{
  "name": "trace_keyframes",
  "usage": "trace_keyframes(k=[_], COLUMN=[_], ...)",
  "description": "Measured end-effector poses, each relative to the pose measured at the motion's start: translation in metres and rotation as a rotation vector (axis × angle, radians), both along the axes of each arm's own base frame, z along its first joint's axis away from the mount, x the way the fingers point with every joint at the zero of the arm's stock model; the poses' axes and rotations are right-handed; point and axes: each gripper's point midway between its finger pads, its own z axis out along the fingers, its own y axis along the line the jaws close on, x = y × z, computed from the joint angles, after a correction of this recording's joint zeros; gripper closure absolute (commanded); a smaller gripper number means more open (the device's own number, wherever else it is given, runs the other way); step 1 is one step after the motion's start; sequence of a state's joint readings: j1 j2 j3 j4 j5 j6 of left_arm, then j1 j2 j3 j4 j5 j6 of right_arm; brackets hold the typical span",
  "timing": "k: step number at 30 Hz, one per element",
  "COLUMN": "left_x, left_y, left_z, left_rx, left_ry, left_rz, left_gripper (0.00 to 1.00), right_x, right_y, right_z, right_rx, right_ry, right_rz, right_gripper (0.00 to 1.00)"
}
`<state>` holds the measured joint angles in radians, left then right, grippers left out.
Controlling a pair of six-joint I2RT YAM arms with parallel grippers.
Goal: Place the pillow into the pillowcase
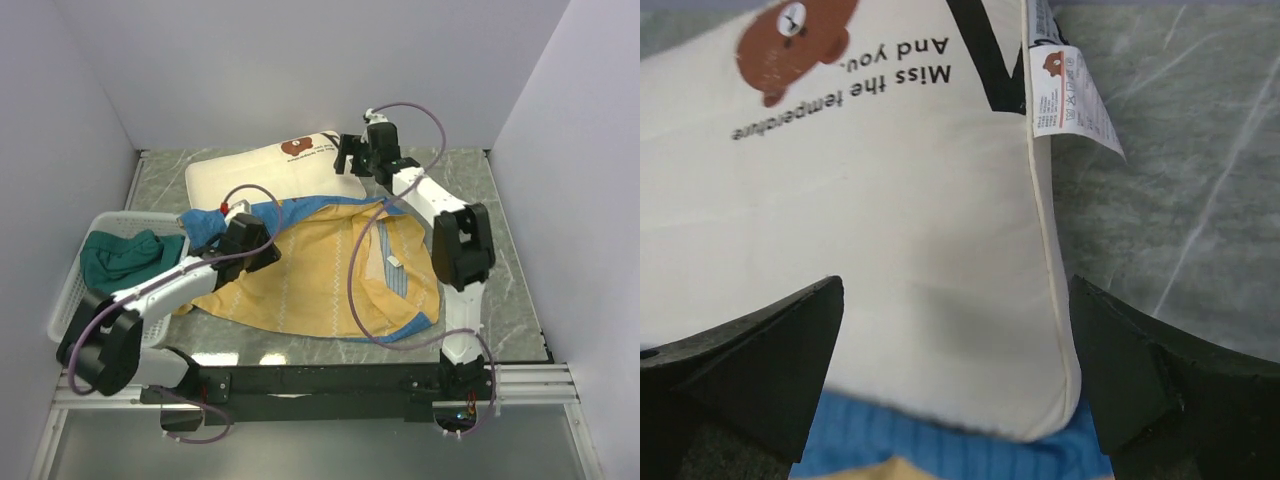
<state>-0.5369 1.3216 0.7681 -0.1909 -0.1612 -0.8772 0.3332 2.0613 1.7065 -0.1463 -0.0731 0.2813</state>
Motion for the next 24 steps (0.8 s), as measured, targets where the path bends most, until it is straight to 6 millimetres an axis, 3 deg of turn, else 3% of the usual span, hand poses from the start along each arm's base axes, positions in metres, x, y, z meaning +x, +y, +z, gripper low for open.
trace_keyframes(k=[4, 6, 10, 12, 13, 15, 16, 17, 19, 24], left_x=[-0.003, -0.005, -0.010, -0.013, -0.015, -0.016, -0.017, -0.017, -0.019, -0.029], left_y=[-0.008, -0.010, -0.009, -0.007, -0.006, -0.006, -0.007, -0.007, -0.007, -0.003], left_z=[-0.033, -0.047, -0.069, -0.075, -0.077, -0.079, -0.078, -0.079, -0.078, -0.073], left_rx=[0.022, 0.034, 0.058, 0.062, 0.064, 0.063, 0.061, 0.060, 0.057, 0.049], left_ry=[0.071, 0.104, 0.157, 0.174, 0.179, 0.182, 0.182, 0.182, 0.182, 0.174], left_rz=[-0.002, 0.001, 0.018, 0.027, 0.031, 0.037, 0.038, 0.039, 0.043, 0.046], left_gripper=[0.76, 0.80, 0.92, 0.95, 0.97, 0.97, 0.98, 0.98, 0.98, 0.99], right_x=[0.029, 0.041, 0.043, 0.042, 0.042, 0.039, 0.037, 0.036, 0.033, 0.030], right_y=[0.010, 0.016, 0.023, 0.023, 0.024, 0.027, 0.029, 0.030, 0.035, 0.033], right_z=[-0.038, -0.053, -0.067, -0.066, -0.065, -0.065, -0.065, -0.064, -0.062, -0.059], right_rx=[0.011, 0.030, 0.066, 0.083, 0.091, 0.106, 0.117, 0.124, 0.148, 0.156], right_ry=[0.036, 0.051, 0.080, 0.084, 0.081, 0.089, 0.095, 0.097, 0.108, 0.136], right_rz=[0.055, 0.086, 0.136, 0.150, 0.159, 0.178, 0.188, 0.197, 0.210, 0.186], right_gripper=[0.00, 0.00, 0.01, 0.14, 0.38, 0.62, 0.79, 0.86, 1.00, 1.00])
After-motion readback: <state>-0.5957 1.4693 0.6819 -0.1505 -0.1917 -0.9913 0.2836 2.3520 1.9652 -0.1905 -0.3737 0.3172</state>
